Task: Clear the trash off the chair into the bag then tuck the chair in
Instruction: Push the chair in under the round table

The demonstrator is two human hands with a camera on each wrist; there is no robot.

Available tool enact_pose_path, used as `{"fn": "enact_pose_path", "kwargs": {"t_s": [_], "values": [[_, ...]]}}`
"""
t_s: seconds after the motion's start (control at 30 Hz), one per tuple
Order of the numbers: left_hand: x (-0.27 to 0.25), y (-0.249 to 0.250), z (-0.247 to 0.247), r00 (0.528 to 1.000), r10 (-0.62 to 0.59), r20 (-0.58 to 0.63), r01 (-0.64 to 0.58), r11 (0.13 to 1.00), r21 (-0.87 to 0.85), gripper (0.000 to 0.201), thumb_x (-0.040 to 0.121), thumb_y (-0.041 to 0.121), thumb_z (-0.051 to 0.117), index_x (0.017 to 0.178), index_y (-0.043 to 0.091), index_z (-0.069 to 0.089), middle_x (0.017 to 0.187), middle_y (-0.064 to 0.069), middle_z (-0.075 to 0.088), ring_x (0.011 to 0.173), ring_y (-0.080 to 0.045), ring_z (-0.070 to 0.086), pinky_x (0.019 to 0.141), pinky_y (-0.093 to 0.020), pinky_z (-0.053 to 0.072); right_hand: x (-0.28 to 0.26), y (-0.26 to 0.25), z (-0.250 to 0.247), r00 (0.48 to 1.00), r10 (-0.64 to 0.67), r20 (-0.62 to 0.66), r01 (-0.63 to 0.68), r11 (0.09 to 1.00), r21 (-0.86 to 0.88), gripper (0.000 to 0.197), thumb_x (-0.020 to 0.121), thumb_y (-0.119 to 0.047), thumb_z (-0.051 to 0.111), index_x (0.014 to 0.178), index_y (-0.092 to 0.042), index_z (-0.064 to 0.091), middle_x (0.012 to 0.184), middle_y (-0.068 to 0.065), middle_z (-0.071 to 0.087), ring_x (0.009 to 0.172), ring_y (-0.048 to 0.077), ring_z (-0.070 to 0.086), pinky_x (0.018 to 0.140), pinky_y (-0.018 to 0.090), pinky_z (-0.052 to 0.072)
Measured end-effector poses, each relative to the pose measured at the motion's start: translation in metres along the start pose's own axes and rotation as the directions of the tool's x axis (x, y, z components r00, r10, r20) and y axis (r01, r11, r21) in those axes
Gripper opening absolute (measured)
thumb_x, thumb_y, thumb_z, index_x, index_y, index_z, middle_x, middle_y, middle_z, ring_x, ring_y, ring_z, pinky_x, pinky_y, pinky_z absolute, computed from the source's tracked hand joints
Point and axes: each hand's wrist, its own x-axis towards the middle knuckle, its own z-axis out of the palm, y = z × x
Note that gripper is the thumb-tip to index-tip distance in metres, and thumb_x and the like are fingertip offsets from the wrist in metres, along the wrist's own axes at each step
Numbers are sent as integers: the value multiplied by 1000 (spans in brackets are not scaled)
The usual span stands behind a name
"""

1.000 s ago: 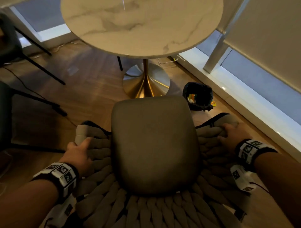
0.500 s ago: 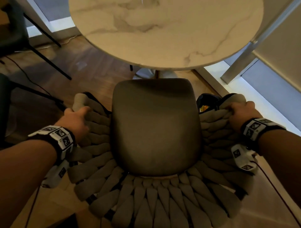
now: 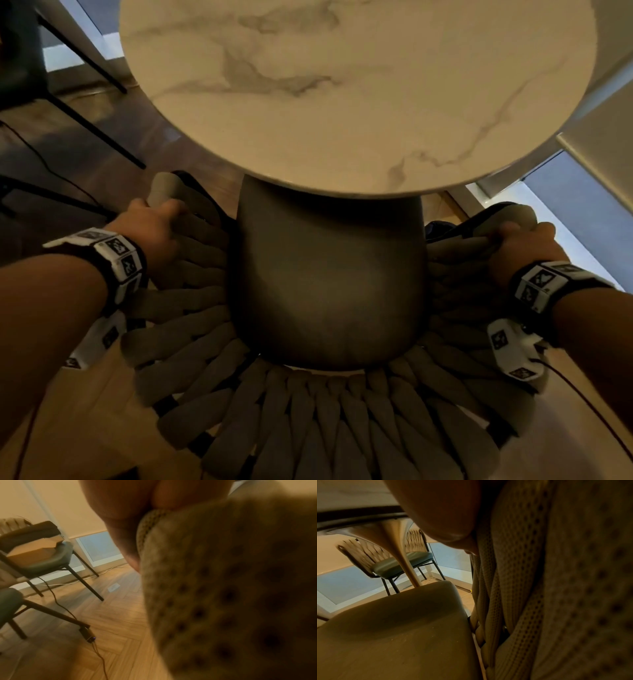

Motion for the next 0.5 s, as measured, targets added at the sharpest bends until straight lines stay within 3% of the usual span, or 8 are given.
{"fn": "enact_pose_path", "kwargs": {"t_s": [0.3, 0.5], "values": [[-4, 4, 10, 998, -55, -1, 55, 998, 12, 66, 83, 19, 57, 141, 36, 31, 131, -21, 33, 100, -47, 57, 87, -48, 51, -7, 5, -4, 999, -53, 10, 52, 999, 6, 38, 83, -17, 58, 119, -21, 52, 127, 18, 33, 106, 43, 51, 89, 45, 45], [-5, 4, 1, 997, -19, 70, 18, 1000, 18, 69, 84, 23, 56, 145, 35, 26, 135, -19, 29, 105, -41, 57, 89, -43, 51, -27, 0, -20, 991, -126, 43, 128, 991, -47, 37, 86, -29, 55, 122, -20, 52, 116, 13, 41, 113, 36, 50, 95, 42, 46]]}}
